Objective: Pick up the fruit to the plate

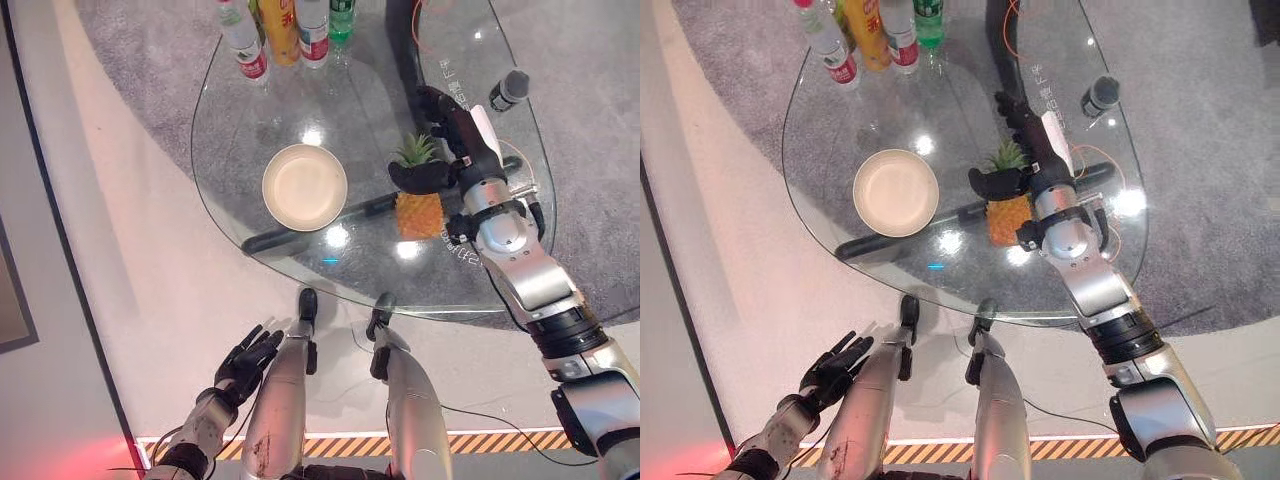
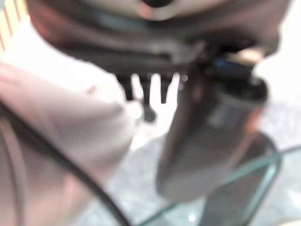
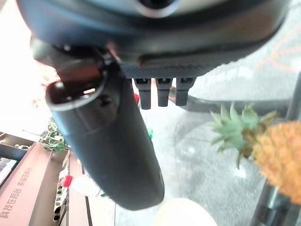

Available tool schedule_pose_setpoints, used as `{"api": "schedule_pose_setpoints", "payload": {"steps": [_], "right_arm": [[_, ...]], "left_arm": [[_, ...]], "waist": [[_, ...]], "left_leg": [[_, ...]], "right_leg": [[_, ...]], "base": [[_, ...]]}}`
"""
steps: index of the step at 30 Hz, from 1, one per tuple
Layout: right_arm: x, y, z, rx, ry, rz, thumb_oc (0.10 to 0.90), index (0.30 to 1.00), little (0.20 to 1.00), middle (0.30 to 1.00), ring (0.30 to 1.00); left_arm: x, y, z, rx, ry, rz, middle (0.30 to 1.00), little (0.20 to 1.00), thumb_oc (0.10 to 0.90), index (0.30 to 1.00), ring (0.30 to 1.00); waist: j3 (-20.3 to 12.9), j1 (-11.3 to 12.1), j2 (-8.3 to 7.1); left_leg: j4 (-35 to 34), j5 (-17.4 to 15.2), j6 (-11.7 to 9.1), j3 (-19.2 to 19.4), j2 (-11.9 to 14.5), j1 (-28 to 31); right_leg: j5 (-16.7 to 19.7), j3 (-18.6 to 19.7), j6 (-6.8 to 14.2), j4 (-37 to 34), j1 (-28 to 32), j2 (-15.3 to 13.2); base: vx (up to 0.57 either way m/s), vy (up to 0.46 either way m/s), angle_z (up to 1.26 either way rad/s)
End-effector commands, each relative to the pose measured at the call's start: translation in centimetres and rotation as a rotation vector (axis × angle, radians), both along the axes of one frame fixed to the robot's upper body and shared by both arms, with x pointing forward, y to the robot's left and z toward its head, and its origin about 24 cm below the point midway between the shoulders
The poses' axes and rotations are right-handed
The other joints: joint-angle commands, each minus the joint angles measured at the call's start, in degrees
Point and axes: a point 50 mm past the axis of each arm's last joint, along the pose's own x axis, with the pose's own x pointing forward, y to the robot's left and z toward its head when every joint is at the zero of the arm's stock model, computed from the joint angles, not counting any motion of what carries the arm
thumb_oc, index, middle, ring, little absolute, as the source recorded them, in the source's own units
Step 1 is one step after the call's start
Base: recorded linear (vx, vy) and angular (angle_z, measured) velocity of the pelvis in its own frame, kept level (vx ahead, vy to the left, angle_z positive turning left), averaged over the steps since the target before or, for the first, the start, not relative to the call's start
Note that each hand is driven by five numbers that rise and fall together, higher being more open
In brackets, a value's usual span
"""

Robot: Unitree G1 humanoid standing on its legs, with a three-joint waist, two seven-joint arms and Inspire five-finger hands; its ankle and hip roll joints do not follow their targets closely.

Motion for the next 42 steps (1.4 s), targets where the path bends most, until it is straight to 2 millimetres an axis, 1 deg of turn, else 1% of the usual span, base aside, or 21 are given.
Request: {"api": "schedule_pose_setpoints", "payload": {"steps": [1, 4, 7, 9, 11, 14, 16, 19, 20, 27, 33, 35, 39, 42], "right_arm": [[-2.3, -1.5, 5.0, 0.038, -0.253, -0.076, 0.8, 0.9, 0.9, 0.9, 0.9], [-2.4, -2.8, 3.4, 0.116, -0.22, -0.167, 0.8, 0.9, 0.9, 0.9, 0.9], [-2.5, -3.5, 2.3, 0.197, -0.203, -0.231, 0.8, 0.9, 0.9, 0.9, 0.9], [-2.5, -3.7, 1.4, 0.239, -0.192, -0.281, 0.8, 0.9, 0.9, 0.9, 0.9], [-2.4, -3.7, 1.0, 0.267, -0.187, -0.301, 0.8, 0.9, 0.9, 0.9, 0.9], [-2.3, -3.5, -0.2, 0.359, -0.158, -0.338, 0.8, 0.9, 0.9, 0.9, 0.9], [-2.1, -2.8, -1.2, 0.487, -0.111, -0.319, 0.8, 0.9, 0.9, 0.9, 0.9], [-2.1, -2.4, -1.9, 0.549, -0.106, -0.341, 0.8, 0.9, 0.9, 0.9, 0.9], [-1.8, -1.7, -2.4, 0.622, -0.071, -0.321, 0.8, 0.9, 0.9, 0.9, 0.9], [-1.2, 0.4, -4.2, 0.784, 0.044, -0.3, 0.8, 0.9, 0.9, 0.9, 0.9], [-0.7, 1.1, -4.8, 0.821, 0.116, -0.297, 0.8, 0.9, 0.9, 0.9, 0.9], [-0.6, 1.1, -5.2, 0.823, 0.136, -0.336, 0.8, 0.9, 0.9, 0.9, 0.9], [-0.4, 0.5, -6.1, 0.799, 0.15, -0.424, 0.8, 0.9, 0.9, 0.9, 0.9], [-0.1, -0.4, -6.3, 0.748, 0.133, -0.518, 0.8, 0.9, 0.9, 0.9, 0.9]], "left_arm": [[-3.6, 0.2, -1.9, -0.021, 0.072, 0.053, 0.9, 0.9, 0.8, 0.9, 0.9], [-3.6, 0.1, -2.0, -0.022, 0.076, 0.065, 0.9, 0.9, 0.8, 0.9, 0.9], [-3.6, 0.0, -1.9, -0.022, 0.076, 0.064, 0.9, 0.9, 0.8, 0.9, 0.9], [-3.4, -0.3, -2.0, -0.024, 0.078, 0.064, 0.9, 0.9, 0.8, 0.9, 0.9], [-3.4, -0.5, -2.0, -0.026, 0.078, 0.065, 0.9, 0.9, 0.8, 0.9, 0.9], [-3.2, -1.1, -1.9, -0.033, 0.076, 0.064, 0.9, 0.9, 0.8, 0.9, 0.9], [-3.0, -1.6, -1.9, -0.045, 0.072, 0.064, 0.9, 0.9, 0.8, 0.9, 0.9], [-3.0, -2.0, -1.9, -0.05, 0.07, 0.063, 0.9, 0.9, 0.8, 0.9, 0.9], [-2.8, -2.2, -1.9, -0.055, 0.069, 0.063, 0.9, 0.9, 0.8, 0.9, 0.9], [-2.9, -2.8, -2.0, -0.071, 0.073, 0.058, 0.9, 0.9, 0.8, 0.9, 0.9], [-3.0, -2.9, -2.1, -0.075, 0.076, 0.047, 0.9, 0.9, 0.8, 0.9, 0.9], [-2.9, -2.9, -2.1, -0.077, 0.072, 0.045, 0.9, 0.9, 0.8, 0.9, 0.9], [-2.9, -3.0, -2.1, -0.082, 0.069, 0.044, 0.9, 0.9, 0.8, 0.9, 0.9], [-2.8, -3.0, -2.0, -0.082, 0.068, 0.039, 0.9, 0.9, 0.8, 0.9, 0.9]], "waist": [[-1.5, -0.4, 0.48], [-1.5, -1.1, 0.15], [-1.5, -1.5, 0.03], [-1.5, -1.9, 0.16], [-1.5, -2.0, 0.27], [-1.5, -2.3, 0.67], [-1.5, -2.3, 1.24], [-1.5, -2.3, 1.61], [-1.5, -2.2, 1.91], [-1.5, -1.4, 2.73], [-1.5, -0.7, 2.91], [-1.5, -0.6, 2.89], [-1.5, -0.3, 2.8], [-1.5, 0.1, 2.88]], "left_leg": [[-0.6, -5.9, -0.2, 4.2, -1.7, 6.4], [-0.3, -6.3, 0.0, 4.5, -1.4, 6.8], [0.0, -6.6, 0.1, 4.8, -1.2, 6.3], [0.0, -6.7, 0.3, 4.9, -1.3, 5.8], [0.2, -6.7, 0.4, 5.0, -1.3, 5.3], [0.3, -6.6, 0.6, 5.3, -1.3, 4.0], [0.3, -6.3, 0.8, 5.5, -1.5, 2.9], [0.2, -6.1, 0.7, 5.6, -1.8, 2.2], [0.1, -6.0, 0.8, 5.7, -2.0, 1.5], [-0.4, -5.2, 0.8, 5.5, -2.5, -0.2], [-0.6, -4.9, 0.8, 5.0, -2.7, -0.6], [-0.7, -4.8, 0.8, 4.9, -2.8, -0.5], [-0.6, -4.9, 0.9, 4.6, -2.9, 0.1], [-0.6, -4.8, 0.8, 4.4, -2.8, -0.1]], "right_leg": [[-3.5, -2.7, 2.9, 6.6, 2.9, 0.7], [-3.3, -2.4, 3.0, 6.7, 3.2, 0.6], [-3.0, -2.2, 3.0, 7.0, 2.5, 0.6], [-2.6, -1.9, 3.1, 7.0, 1.7, 0.7], [-2.5, -1.8, 3.1, 7.2, 1.2, 0.7], [-2.4, -1.5, 3.0, 7.1, -0.1, 0.7], [-2.6, -1.3, 2.8, 7.2, -1.1, 0.8], [-2.7, -1.2, 2.6, 7.1, -1.7, 0.8], [-2.7, -1.2, 2.5, 7.0, -2.4, 0.9], [-2.5, -1.5, 2.0, 6.8, -3.7, 1.0], [-2.4, -1.8, 1.8, 6.8, -4.1, 1.0], [-2.4, -1.9, 1.8, 6.8, -3.9, 1.1], [-2.5, -2.0, 1.9, 6.7, -3.1, 1.0], [-2.5, -2.3, 1.9, 6.7, -3.0, 0.8]], "base": [[0.06, -0.001, -0.03], [0.04, -0.002, -0.04], [0.02, 0.004, -0.08], [0.01, 0.023, -0.11], [0.0, 0.026, -0.07], [0.0, 0.057, -0.15], [0.0, 0.082, -0.12], [0.0, 0.057, -0.02], [-0.01, 0.057, 0.0], [0.0, 0.043, 0.01], [0.0, 0.0, 0.0], [0.0, 0.0, 0.0], [0.0, 0.0, 0.0], [0.0, 0.0, 0.0]]}}
